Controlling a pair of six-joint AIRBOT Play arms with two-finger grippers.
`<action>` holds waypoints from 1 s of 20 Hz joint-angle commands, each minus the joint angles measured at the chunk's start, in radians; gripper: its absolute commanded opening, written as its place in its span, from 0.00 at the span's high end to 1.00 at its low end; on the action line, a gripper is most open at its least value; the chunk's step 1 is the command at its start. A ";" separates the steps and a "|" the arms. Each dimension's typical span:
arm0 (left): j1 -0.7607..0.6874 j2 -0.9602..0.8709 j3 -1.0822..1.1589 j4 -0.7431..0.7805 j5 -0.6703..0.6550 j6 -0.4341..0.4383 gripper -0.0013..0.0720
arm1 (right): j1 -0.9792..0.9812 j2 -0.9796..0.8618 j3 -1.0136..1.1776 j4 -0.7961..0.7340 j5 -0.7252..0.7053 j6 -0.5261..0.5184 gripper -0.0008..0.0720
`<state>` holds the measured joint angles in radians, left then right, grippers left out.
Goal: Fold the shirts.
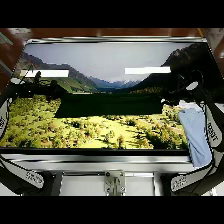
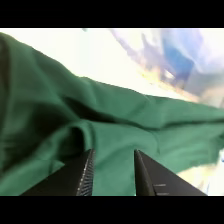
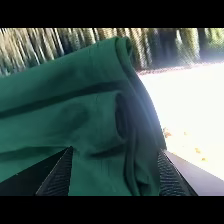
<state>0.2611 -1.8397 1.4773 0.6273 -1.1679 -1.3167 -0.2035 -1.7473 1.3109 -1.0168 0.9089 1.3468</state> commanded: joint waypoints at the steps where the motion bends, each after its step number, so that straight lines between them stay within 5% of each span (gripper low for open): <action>1: 0.019 0.001 0.077 0.000 -0.144 0.005 0.53 | -0.033 0.016 0.001 -0.005 0.024 0.020 0.11; 6: -0.001 0.021 0.085 0.000 -0.226 0.033 0.53 | -0.088 -0.060 0.000 0.172 0.108 0.042 0.11; 12: -0.043 0.021 0.085 -0.001 -0.240 0.032 0.53 | -0.049 -0.158 0.001 0.487 0.045 -0.043 0.14; 14: -0.059 0.021 0.085 -0.008 -0.240 0.032 0.55 | -0.036 -0.153 0.001 0.494 0.005 -0.047 0.87; 17: -0.097 0.021 0.085 -0.032 -0.224 0.029 0.56 | -0.039 -0.090 0.001 0.500 0.023 -0.150 0.90; 20: -0.188 0.021 0.085 -0.032 -0.160 0.040 0.79 | -0.045 0.052 0.001 0.474 0.058 -0.159 0.90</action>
<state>0.1368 -1.8187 1.5612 0.6018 -1.3781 -1.2850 -0.2462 -1.7924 1.3106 -0.5526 0.9436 1.2259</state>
